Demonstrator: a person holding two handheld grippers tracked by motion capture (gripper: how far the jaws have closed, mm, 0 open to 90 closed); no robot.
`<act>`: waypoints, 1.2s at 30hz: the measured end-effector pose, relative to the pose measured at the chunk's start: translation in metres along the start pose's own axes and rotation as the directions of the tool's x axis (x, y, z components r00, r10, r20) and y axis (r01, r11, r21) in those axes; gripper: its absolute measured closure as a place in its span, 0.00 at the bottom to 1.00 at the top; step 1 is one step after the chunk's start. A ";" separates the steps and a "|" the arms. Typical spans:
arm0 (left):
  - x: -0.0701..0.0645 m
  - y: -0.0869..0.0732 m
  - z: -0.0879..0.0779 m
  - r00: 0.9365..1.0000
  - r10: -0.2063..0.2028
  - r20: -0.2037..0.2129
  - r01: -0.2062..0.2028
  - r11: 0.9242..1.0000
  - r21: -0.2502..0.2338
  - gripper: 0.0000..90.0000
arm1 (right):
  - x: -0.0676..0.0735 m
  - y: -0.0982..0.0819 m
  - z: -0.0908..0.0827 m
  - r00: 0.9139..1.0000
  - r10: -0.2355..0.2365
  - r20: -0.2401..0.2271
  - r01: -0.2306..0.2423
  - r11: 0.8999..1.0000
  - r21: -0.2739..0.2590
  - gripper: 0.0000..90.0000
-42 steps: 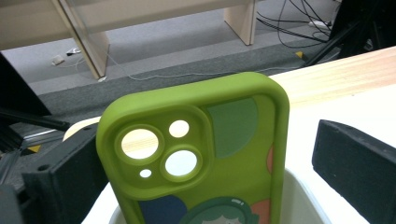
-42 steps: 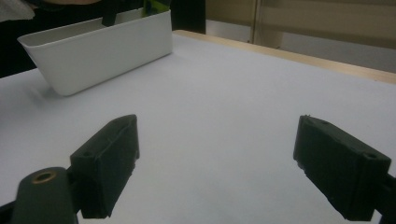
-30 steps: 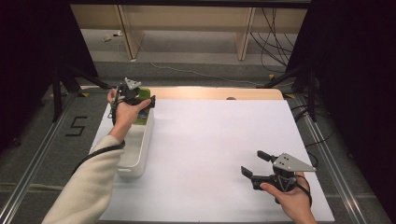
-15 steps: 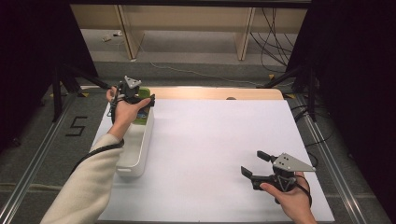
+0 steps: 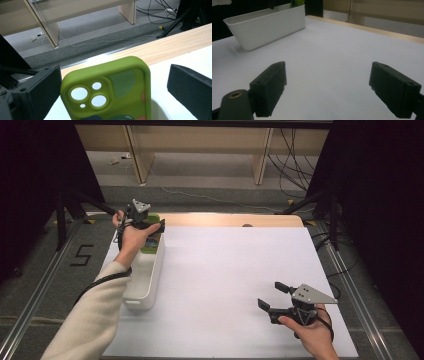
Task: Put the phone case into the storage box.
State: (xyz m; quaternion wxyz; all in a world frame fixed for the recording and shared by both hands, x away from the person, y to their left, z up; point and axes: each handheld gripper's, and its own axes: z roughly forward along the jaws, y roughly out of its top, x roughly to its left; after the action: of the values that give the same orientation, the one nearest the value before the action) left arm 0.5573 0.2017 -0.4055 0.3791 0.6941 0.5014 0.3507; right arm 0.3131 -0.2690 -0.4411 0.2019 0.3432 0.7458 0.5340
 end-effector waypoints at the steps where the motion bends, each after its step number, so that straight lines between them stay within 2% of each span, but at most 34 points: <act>1: 0.000 0.001 0.000 1.000 -0.001 0.001 0.001 1.000 -0.003 0.00 | 0.000 0.000 0.000 1.000 0.000 0.000 0.000 1.000 -0.001 0.17; 18: -0.001 0.009 -0.003 1.000 0.005 0.012 -0.005 0.999 -0.038 0.00 | 0.000 0.000 0.000 1.000 0.000 0.001 0.000 1.000 0.000 0.17; 36: -0.008 0.025 -0.015 0.999 0.014 0.033 -0.011 0.995 -0.098 0.00 | 0.000 0.000 0.000 1.000 -0.002 0.001 0.002 1.000 0.001 0.17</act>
State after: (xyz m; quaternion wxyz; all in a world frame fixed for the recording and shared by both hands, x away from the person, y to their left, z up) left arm 0.5526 0.1916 -0.3775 0.4189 0.6835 0.4730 0.3656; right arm 0.3129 -0.2692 -0.4411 0.2028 0.3427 0.7462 0.5334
